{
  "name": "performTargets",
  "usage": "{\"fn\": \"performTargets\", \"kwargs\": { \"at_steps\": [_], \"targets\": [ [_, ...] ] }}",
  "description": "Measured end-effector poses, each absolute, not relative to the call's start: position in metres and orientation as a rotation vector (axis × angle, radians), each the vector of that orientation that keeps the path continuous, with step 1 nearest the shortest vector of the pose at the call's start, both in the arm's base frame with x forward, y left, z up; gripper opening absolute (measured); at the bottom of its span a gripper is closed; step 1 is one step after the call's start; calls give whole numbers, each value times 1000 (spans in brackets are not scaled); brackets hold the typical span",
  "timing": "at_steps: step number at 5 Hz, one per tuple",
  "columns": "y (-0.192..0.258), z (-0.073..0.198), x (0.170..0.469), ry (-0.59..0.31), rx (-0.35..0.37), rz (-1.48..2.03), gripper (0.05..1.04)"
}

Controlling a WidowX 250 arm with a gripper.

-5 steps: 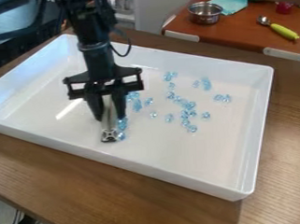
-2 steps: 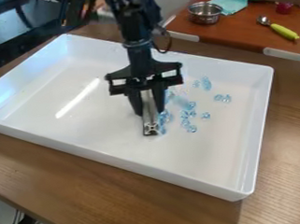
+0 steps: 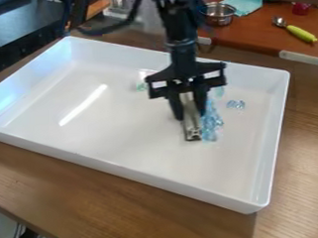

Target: Sweep into pile

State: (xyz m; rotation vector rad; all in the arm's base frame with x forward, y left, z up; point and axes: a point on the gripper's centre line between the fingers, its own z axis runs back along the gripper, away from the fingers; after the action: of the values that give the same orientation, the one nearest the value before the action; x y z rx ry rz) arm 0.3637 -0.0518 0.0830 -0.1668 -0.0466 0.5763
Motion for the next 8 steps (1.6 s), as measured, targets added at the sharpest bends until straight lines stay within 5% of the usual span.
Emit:
{"fn": "performTargets", "kwargs": {
  "at_steps": [3, 5, 7, 8],
  "targets": [
    [-90, 85, 390, -9, -203, 632, 375],
    [-103, 97, 373, 93, -247, 598, 375],
    [-43, 168, 361, -30, -314, 633, 375],
    [-17, 172, 344, -68, -242, 608, 375]
  ]
}}
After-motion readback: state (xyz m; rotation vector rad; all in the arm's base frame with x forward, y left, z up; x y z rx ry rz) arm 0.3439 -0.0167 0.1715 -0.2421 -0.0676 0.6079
